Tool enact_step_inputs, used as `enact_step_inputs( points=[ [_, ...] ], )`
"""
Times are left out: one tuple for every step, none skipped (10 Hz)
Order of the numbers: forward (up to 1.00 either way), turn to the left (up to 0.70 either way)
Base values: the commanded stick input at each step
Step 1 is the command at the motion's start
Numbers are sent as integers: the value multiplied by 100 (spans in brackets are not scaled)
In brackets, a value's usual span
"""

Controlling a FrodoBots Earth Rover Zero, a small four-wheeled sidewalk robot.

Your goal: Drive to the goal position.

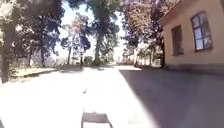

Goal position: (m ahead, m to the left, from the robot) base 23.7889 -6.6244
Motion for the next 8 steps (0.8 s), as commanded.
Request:
enact_step_inputs(
  points=[
    [70, 1],
    [70, 3],
    [70, 9],
    [70, 14],
    [70, 14],
    [70, 14],
    [70, 9],
    [70, 3]
  ],
)
